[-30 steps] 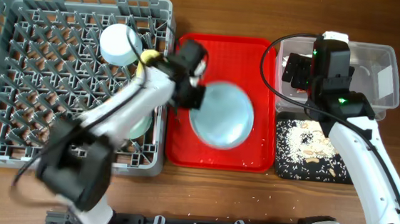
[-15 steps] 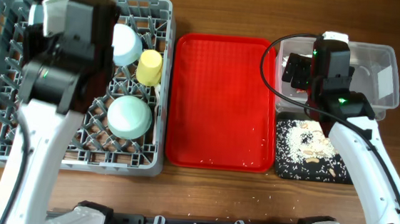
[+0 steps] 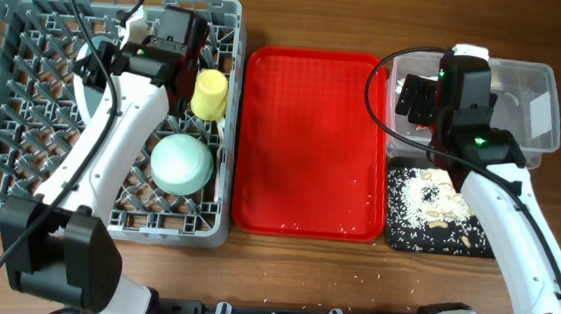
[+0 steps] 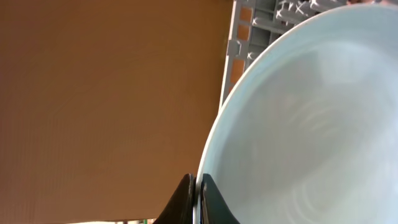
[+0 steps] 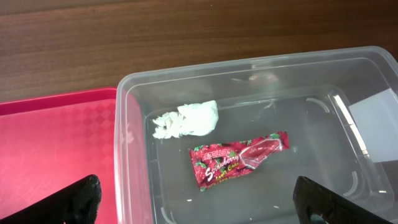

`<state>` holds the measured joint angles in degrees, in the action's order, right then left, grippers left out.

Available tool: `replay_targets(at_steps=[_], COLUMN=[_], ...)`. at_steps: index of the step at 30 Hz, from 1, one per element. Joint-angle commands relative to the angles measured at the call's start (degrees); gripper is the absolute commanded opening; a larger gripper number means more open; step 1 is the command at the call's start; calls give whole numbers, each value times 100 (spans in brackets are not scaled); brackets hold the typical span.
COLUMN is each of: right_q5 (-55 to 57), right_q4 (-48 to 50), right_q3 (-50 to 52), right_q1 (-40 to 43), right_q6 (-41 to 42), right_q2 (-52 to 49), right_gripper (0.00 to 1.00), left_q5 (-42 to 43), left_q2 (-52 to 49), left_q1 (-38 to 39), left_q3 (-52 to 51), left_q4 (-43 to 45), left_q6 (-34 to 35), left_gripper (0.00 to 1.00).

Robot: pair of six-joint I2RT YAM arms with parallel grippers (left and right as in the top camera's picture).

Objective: Sort waste into correct bins and load items into the dishwasher rack
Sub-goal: 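Carry the plate left and stand it upright in the grey rack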

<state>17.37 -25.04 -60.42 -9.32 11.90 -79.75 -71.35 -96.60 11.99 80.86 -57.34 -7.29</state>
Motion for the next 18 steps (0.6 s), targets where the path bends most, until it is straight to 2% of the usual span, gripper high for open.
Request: replay_targets(at_steps=[1, 6, 8, 10, 14, 15, 16, 17, 18], right_q5=[-52, -52, -52, -52, -52, -52, -52, -52, -52], right_q4=[17, 17, 17, 17, 17, 17, 17, 17, 17], right_q3=[0, 0, 0, 0, 0, 0, 0, 0, 0], right_q1=[9, 9, 9, 9, 9, 9, 9, 9, 9], right_q6=[11, 13, 13, 11, 11, 11, 11, 11, 11], right_q2=[31, 31, 31, 31, 31, 31, 31, 31, 31], right_gripper=[100, 100, 100, 100, 100, 100, 100, 100, 100], left_q5=[-170, 638, 1141, 1532, 1762, 1764, 1810, 2090, 2693], left_q2=[-28, -28, -28, -28, -22, -15, 0, 70, 195], left_q1=[142, 378, 363, 361, 422, 455, 470, 474, 472], left_q3=[-46, -46, -46, -46, -46, -46, -44, -13, 90], left_q4=[125, 55, -192, -463, -754, -793, -809, -804, -739], left_q6=[-170, -120, 164, 551, 1360, 1679, 1904, 2162, 2170], left_gripper=[4, 7, 13, 24, 43, 56, 81, 98, 99])
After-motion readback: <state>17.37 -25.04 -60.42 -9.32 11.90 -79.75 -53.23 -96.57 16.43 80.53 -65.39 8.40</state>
